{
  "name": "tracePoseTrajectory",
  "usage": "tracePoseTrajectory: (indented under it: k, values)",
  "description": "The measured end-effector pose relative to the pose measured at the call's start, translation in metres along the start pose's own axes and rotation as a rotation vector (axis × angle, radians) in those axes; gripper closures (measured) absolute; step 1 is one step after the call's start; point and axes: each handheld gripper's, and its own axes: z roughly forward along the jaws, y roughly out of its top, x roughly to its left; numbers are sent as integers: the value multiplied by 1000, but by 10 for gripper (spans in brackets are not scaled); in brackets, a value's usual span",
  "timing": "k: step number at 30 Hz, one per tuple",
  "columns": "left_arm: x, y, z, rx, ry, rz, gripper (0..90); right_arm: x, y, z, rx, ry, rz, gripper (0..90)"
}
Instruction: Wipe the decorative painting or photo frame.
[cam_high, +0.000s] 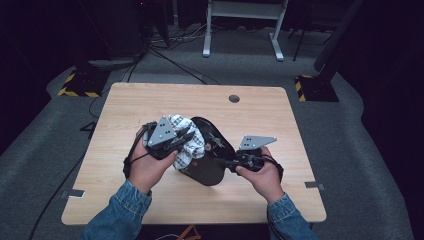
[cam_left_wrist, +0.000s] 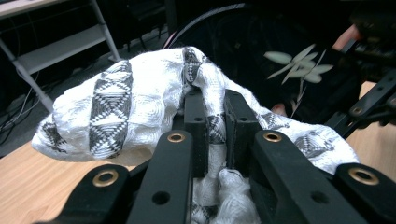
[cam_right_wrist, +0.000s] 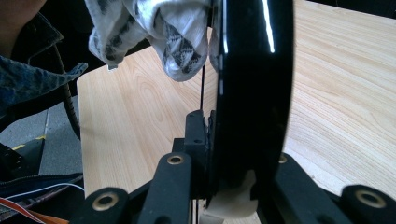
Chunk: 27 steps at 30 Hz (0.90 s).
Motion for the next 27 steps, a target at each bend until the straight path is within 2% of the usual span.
tracePoseTrajectory:
  k: [2, 5, 8, 12, 17, 18, 20, 21, 22, 23, 27]
  values:
    - [0, -1, 0, 6, 0, -6, 820, -1, 1, -1, 2, 1, 1, 804]
    - [-2, 2, 0, 21, 8, 9, 819, -1, 2, -1, 10, -7, 7, 808]
    - [-6, 6, 3, 3, -14, 2, 818, 0, 3, 1, 11, -22, 9, 808]
    - [-15, 15, 7, -3, -19, 39, 817, 2, 5, 3, 19, -38, 4, 807]
    - [-25, 23, 10, -11, -41, 63, 815, 2, 5, 3, 22, -42, 4, 807]
    - [-27, 25, 11, -11, -39, 72, 815, 3, 6, 3, 25, -45, 4, 806]
    - [-29, 26, 12, 0, -10, 114, 817, 4, 6, 4, 26, -51, -1, 804]
    - [-29, 25, 12, -3, -10, 117, 817, 4, 6, 4, 24, -52, -1, 804]
    - [-29, 25, 12, -3, -10, 117, 817, 4, 6, 4, 24, -52, -1, 804]
    - [-25, 23, 12, -14, -26, 89, 818, 3, 5, 4, 23, -49, 0, 805]
    - [-18, 18, 10, -6, -9, 72, 819, 4, 5, 4, 20, -51, 3, 803]
